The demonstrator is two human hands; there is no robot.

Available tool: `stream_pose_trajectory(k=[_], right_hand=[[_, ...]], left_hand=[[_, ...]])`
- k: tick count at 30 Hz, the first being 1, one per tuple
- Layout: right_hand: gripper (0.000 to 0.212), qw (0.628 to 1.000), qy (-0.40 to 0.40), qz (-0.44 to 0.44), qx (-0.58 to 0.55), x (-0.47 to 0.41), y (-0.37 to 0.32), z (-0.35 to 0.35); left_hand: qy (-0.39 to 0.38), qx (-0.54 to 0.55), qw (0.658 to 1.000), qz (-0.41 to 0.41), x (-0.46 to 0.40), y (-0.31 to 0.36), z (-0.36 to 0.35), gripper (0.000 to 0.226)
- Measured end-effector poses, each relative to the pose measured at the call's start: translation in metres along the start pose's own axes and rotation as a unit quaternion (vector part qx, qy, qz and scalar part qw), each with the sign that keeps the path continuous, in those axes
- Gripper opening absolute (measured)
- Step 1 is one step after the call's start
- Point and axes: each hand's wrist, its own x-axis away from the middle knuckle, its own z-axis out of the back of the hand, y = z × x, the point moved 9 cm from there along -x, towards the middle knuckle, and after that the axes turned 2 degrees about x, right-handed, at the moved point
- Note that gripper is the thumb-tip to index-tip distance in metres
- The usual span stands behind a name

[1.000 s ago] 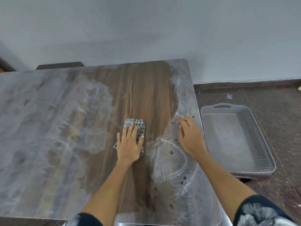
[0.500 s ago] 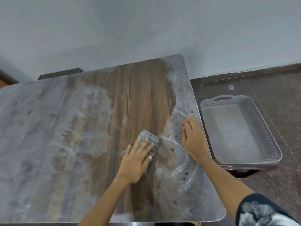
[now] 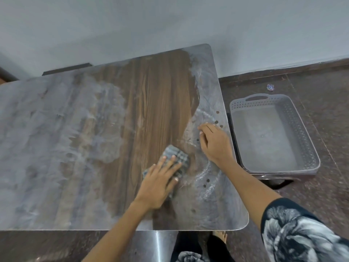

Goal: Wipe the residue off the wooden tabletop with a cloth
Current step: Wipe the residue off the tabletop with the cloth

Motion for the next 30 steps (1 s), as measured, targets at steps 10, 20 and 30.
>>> stream_pose_trajectory(k=[10,20,30], right_hand=[[0.021,1.000,0.008,-0.008,0.005,-0.001,0.005,-0.003],[0.020,1.000,0.017,0.001,0.019,0.003,0.005,-0.003],[0.016,0.999,-0.006,-0.010,0.046,0.002,0.004,-0.006]], left_hand=[[0.020,0.023,1.000,-0.003,-0.014,0.061,-0.013,0.048],[0.033,0.042,0.990,0.132,-0.007,-0.036,0.012,0.057],[-0.004,0.000,1.000,-0.020,0.017,0.061,-0.019,0.050]])
